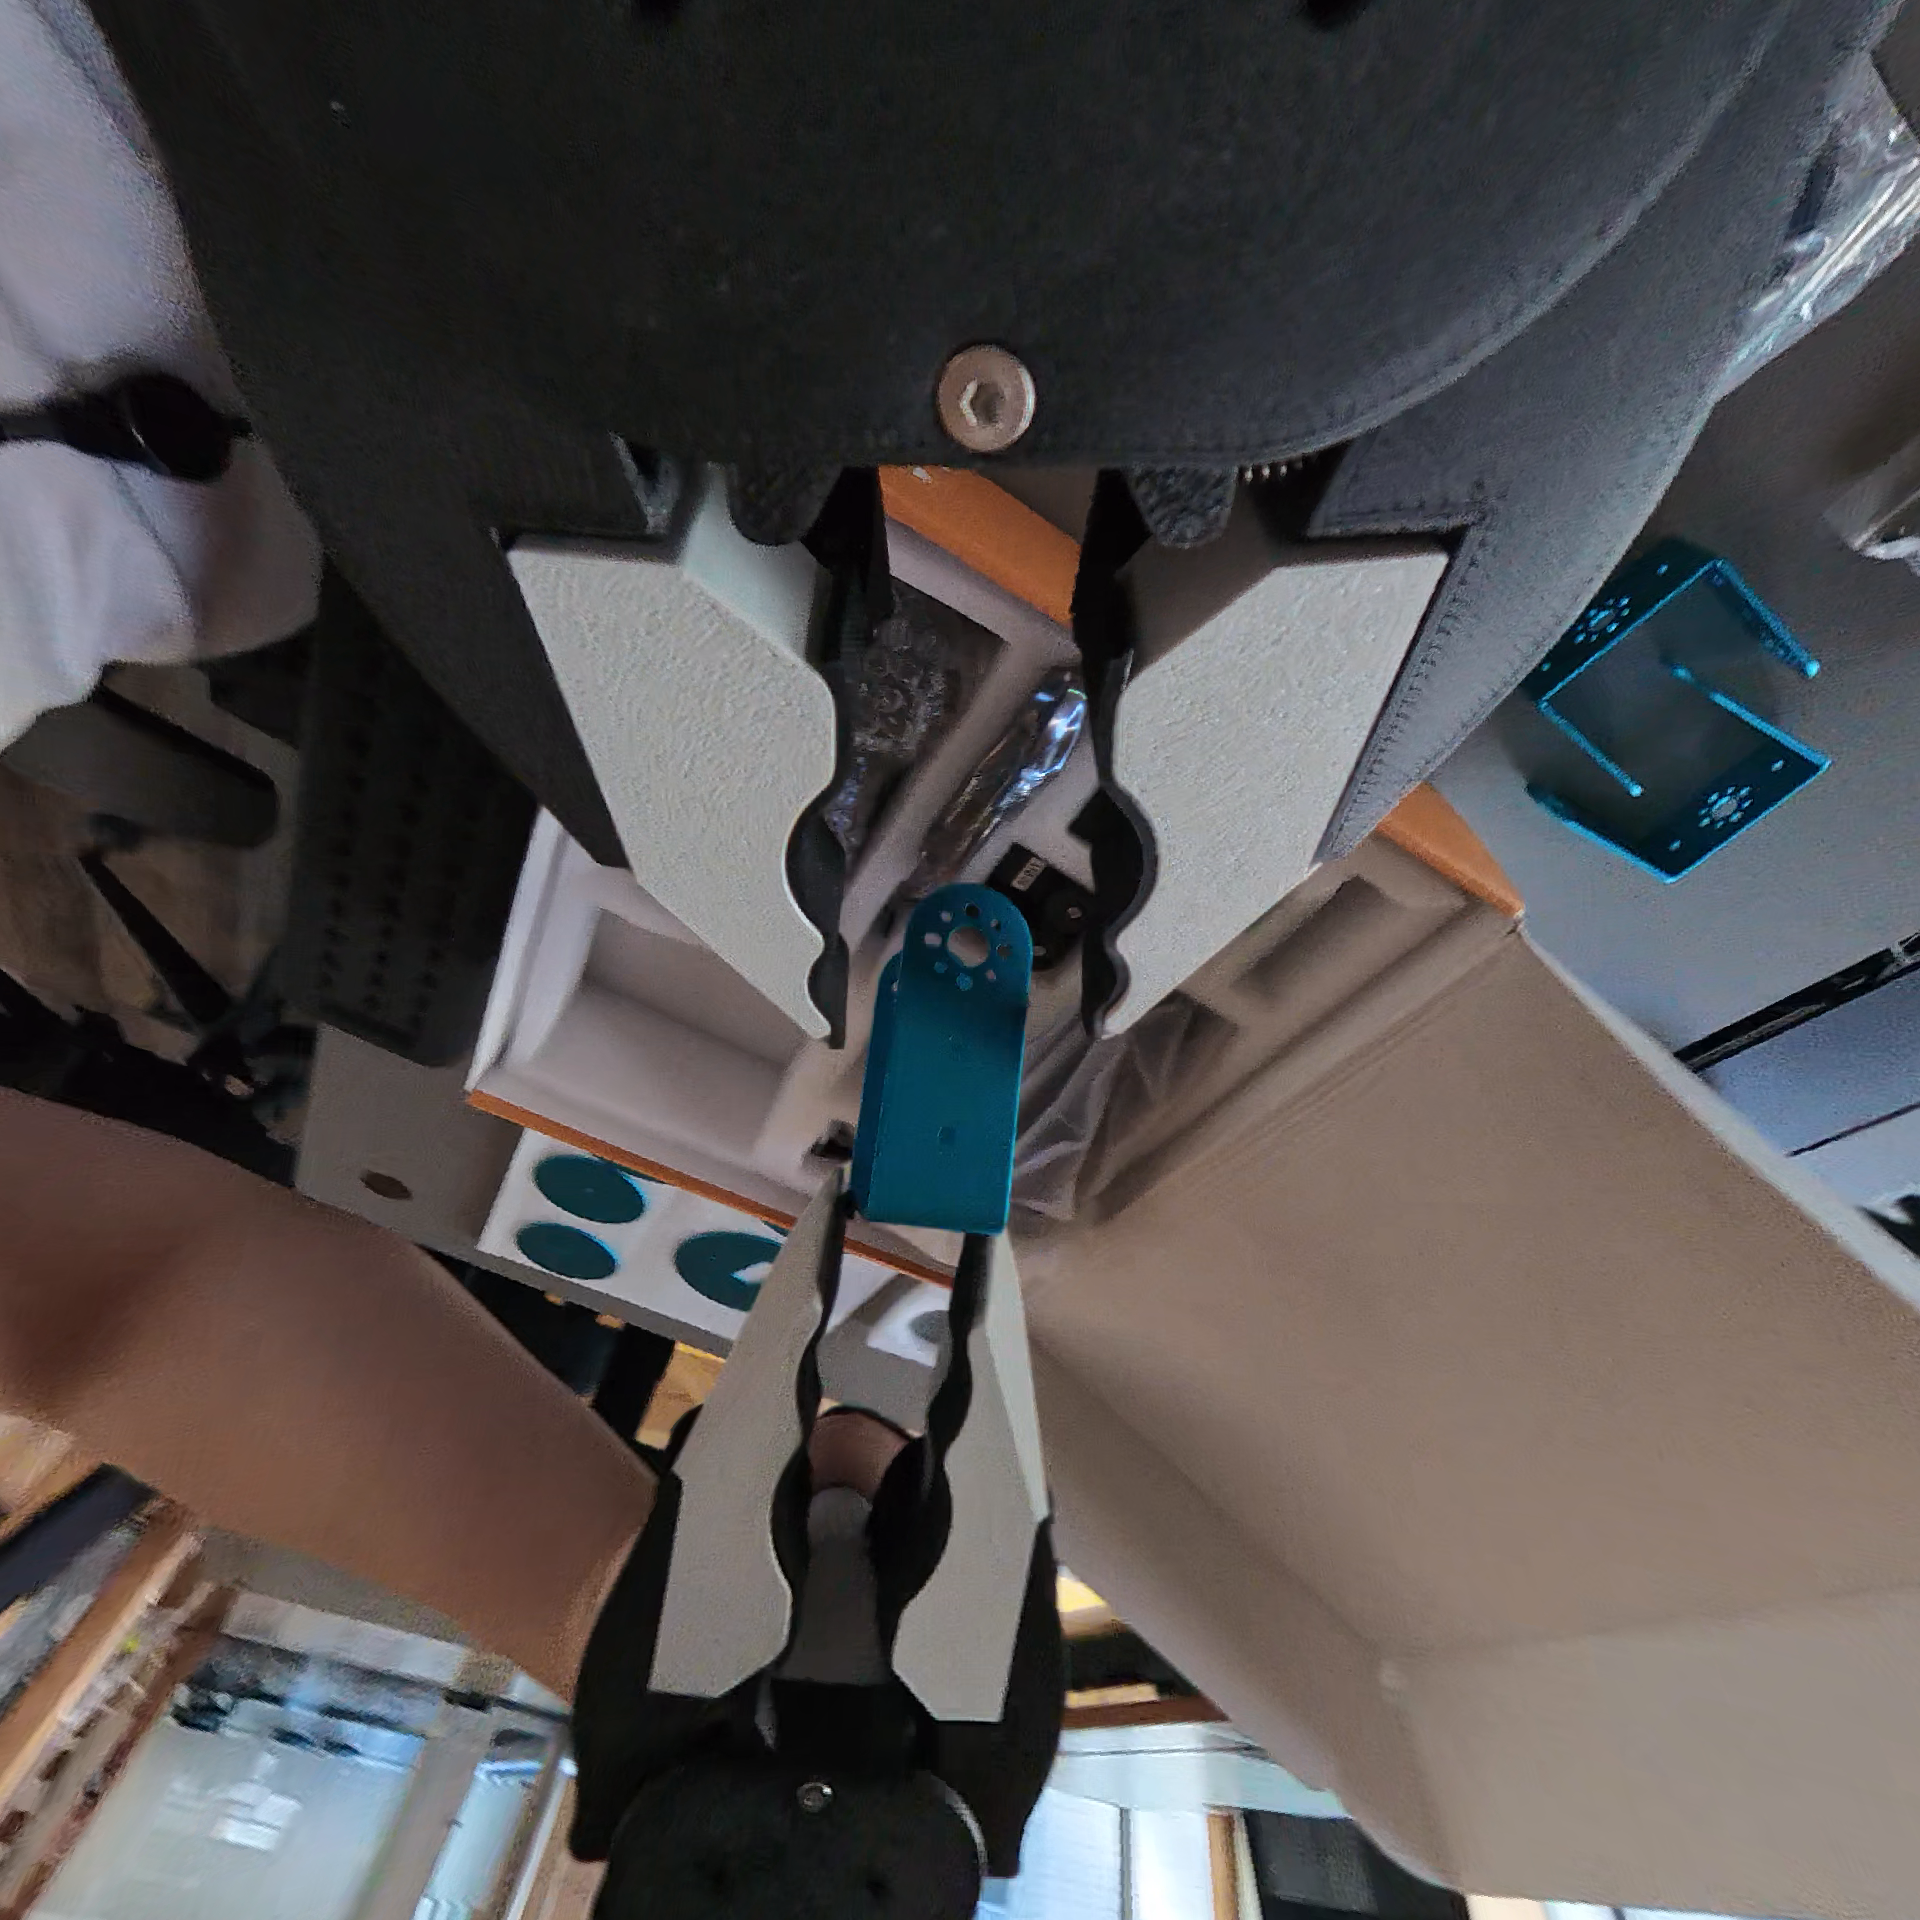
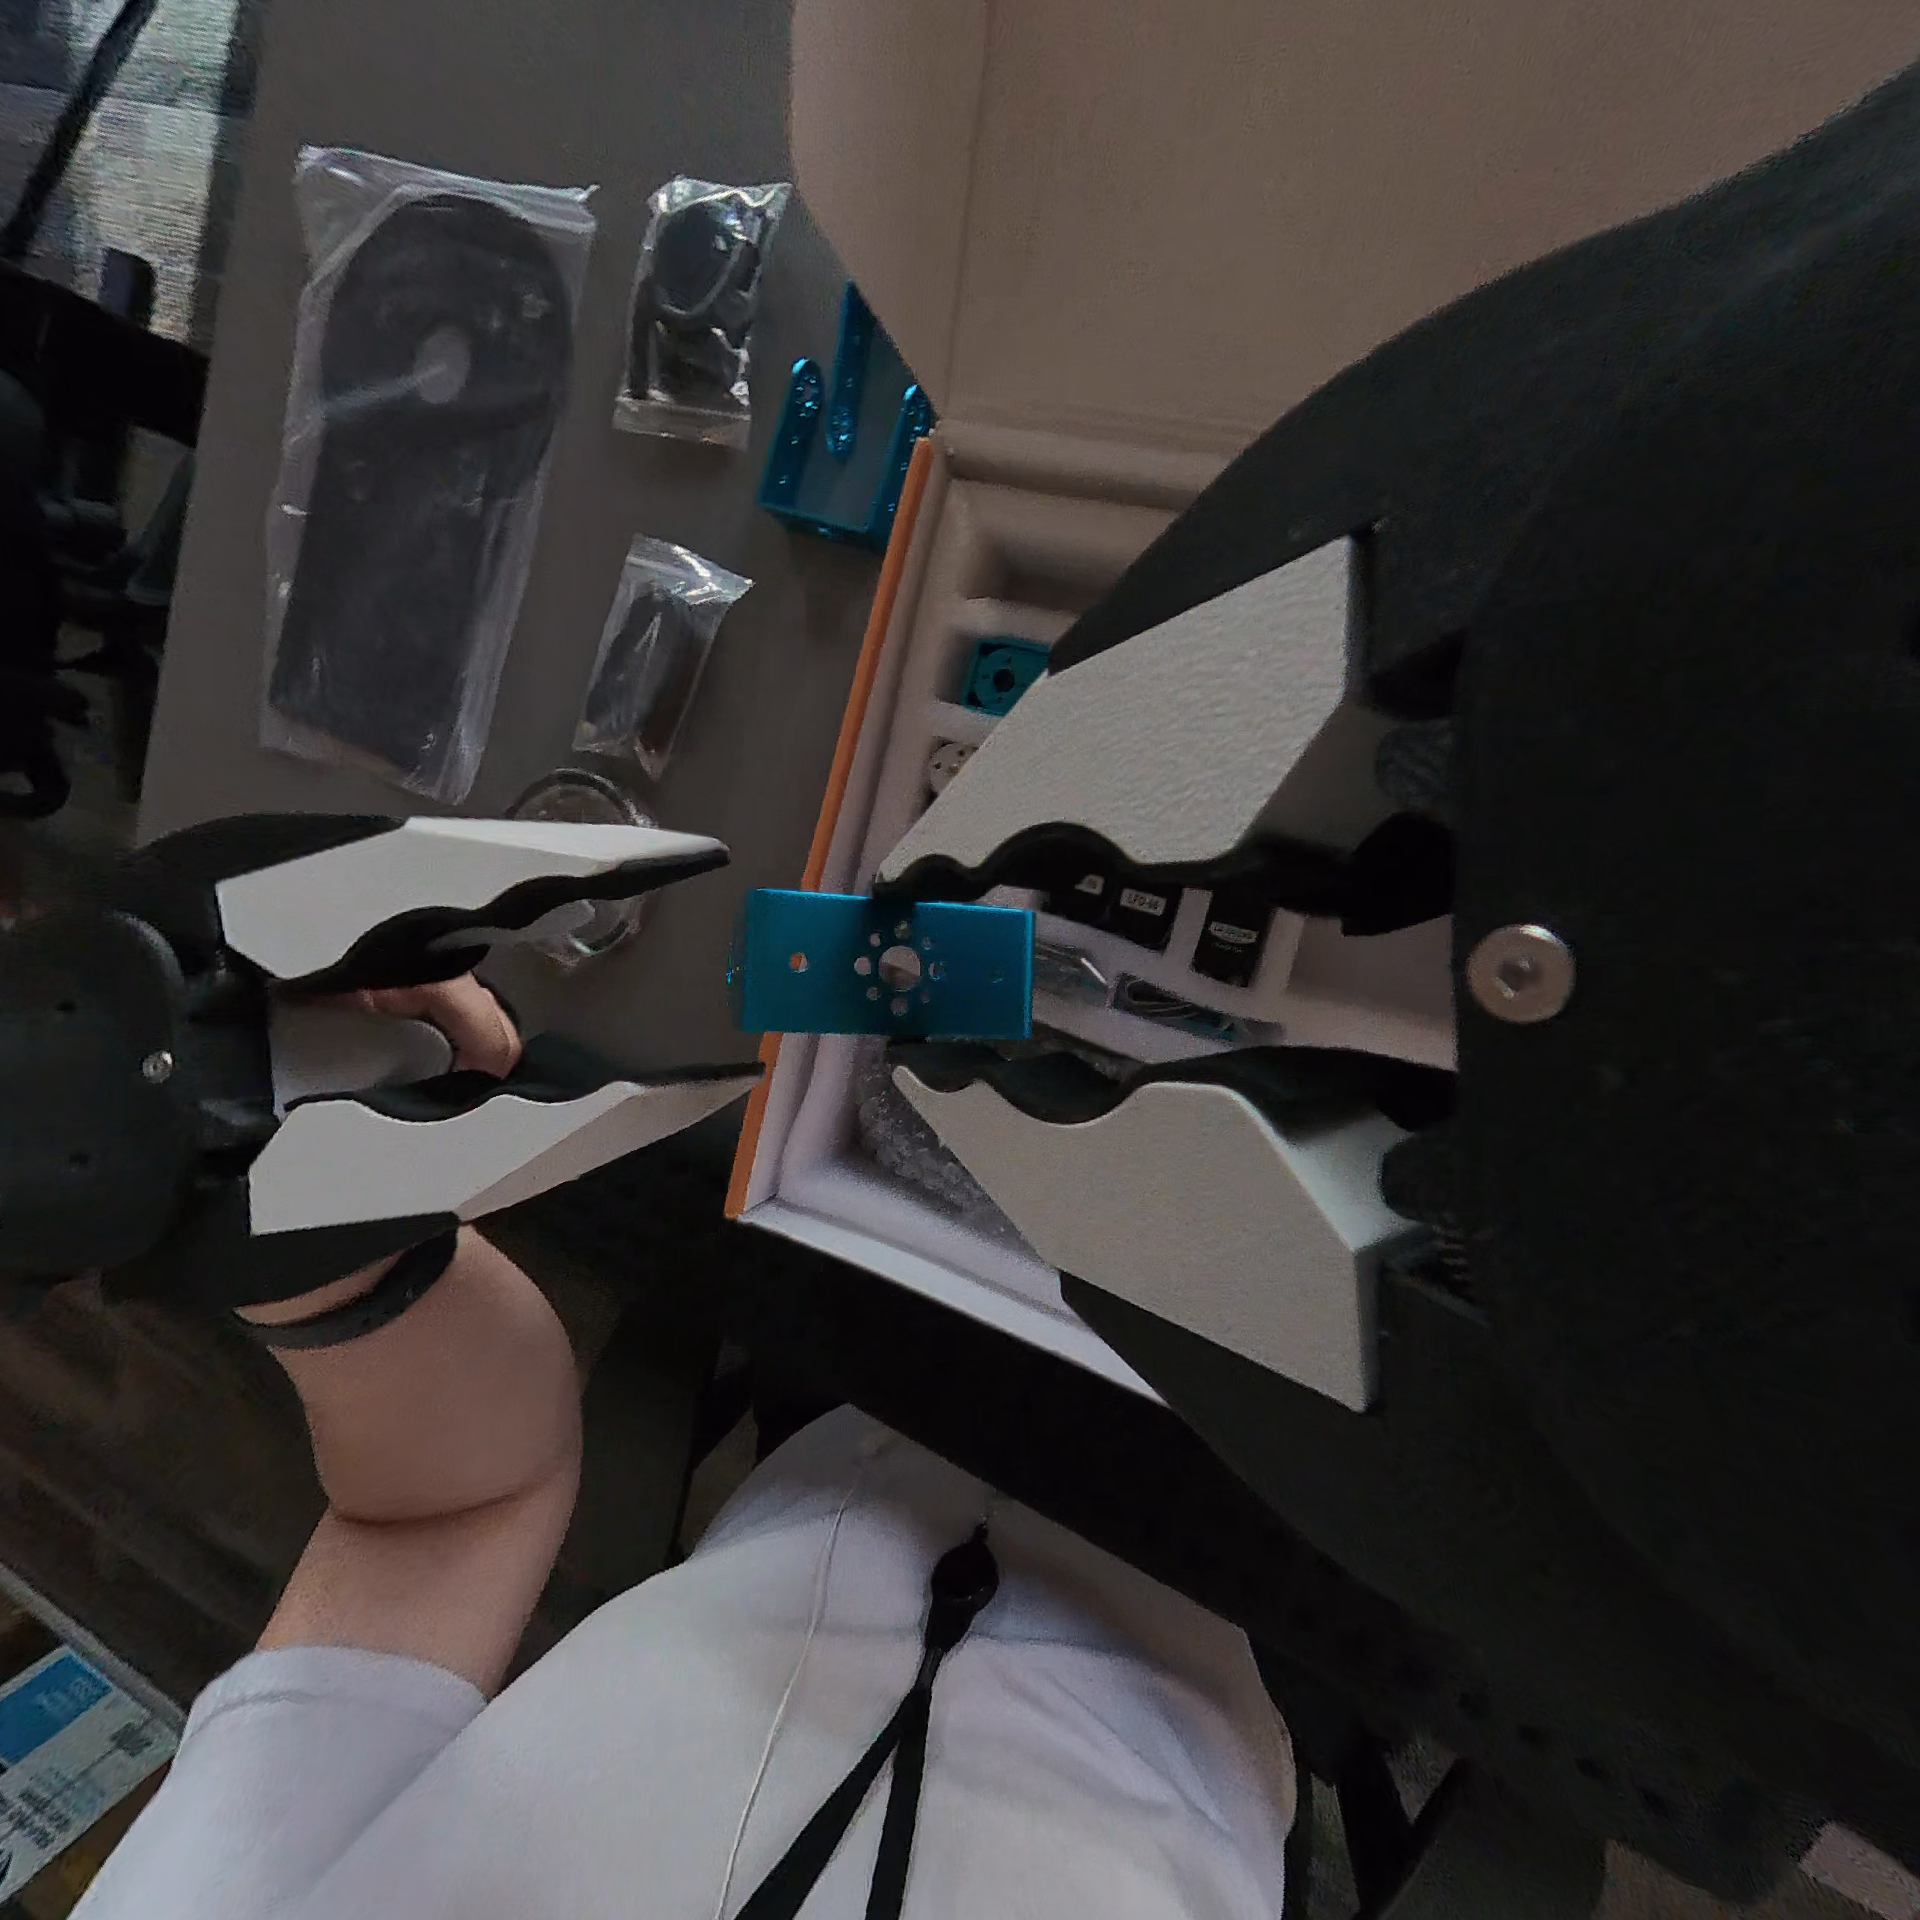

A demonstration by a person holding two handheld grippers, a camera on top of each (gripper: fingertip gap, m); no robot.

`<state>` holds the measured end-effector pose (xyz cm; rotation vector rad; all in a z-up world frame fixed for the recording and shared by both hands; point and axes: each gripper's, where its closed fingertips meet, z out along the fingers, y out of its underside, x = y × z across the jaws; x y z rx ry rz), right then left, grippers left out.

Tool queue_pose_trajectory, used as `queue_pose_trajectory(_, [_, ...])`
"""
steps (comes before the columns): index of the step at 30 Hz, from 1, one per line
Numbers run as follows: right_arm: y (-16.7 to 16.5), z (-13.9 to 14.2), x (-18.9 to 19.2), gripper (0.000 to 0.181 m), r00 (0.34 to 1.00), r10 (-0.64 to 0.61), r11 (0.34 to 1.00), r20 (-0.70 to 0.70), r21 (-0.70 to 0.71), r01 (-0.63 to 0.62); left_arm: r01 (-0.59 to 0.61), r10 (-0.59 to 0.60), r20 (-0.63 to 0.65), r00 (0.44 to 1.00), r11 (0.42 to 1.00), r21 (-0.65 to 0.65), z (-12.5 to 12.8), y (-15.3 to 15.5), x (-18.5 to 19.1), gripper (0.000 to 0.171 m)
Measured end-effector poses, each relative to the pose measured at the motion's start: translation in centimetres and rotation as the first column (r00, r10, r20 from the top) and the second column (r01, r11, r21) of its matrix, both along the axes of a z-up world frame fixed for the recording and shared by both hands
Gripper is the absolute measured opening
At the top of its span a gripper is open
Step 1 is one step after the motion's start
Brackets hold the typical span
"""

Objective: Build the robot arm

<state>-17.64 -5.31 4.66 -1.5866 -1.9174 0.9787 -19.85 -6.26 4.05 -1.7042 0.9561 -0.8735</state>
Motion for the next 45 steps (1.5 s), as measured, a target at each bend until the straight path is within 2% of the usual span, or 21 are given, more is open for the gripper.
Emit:
queue_pose_trajectory(2, [-1.1,1.0,-0.3,0.026,0.998,0.030,1.000,-0.063,-0.001,-0.031,0.054,-0.054,-0.014,0.998,0.998,0.022,0.8,-1.0,0.4,0.041])
queue_pose_trajectory(5, [-1.9,1.6,-0.3,0.026,0.993,0.036,0.999,-0.117,-0.012,-0.038,0.059,-0.056,-0.037,0.998,0.994,0.094,1.7,-1.7,0.8,0.025])
queue_pose_trajectory(13, [-4.2,2.2,1.7,0.026,0.971,-0.029,0.997,-0.239,-0.074,0.011,0.117,-0.115,-0.025,0.993,0.990,0.078,2.5,-3.9,2.9,0.025])
queue_pose_trajectory(17, [-5.5,3.4,4.8,0.026,0.945,-0.096,0.995,-0.311,-0.040,0.088,0.174,-0.166,-0.081,0.983,0.979,0.108,4.0,-5.1,5.9,0.025])
queue_pose_trajectory(24, [-7.7,6.0,13.1,0.026,0.886,-0.131,0.989,-0.445,0.002,0.147,0.259,-0.237,-0.174,0.956,0.959,0.116,6.1,-7.1,14.2,0.025])
queue_pose_trajectory(29, [-7.3,6.8,17.7,0.026,0.859,-0.120,0.990,-0.498,0.010,0.144,0.241,-0.200,-0.266,0.943,0.961,0.133,6.4,-6.7,18.7,0.025])
queue_pose_trajectory(35, [-6.8,7.6,21.1,0.025,0.820,-0.122,0.989,-0.559,0.004,0.149,0.259,-0.220,-0.296,0.930,0.961,0.099,6.4,-6.0,22.2,0.025])
queue_pose_trajectory(41, [-6.4,7.2,22.9,0.025,0.786,-0.144,0.987,-0.601,-0.033,0.155,0.281,-0.247,-0.309,0.918,0.957,0.070,5.8,-5.6,23.8,0.025])
queue_pose_trajectory(45, [-6.1,6.6,22.8,0.025,0.786,-0.156,0.987,-0.598,-0.066,0.146,0.276,-0.244,-0.322,0.915,0.959,0.058,5.3,-5.4,23.7,0.025])
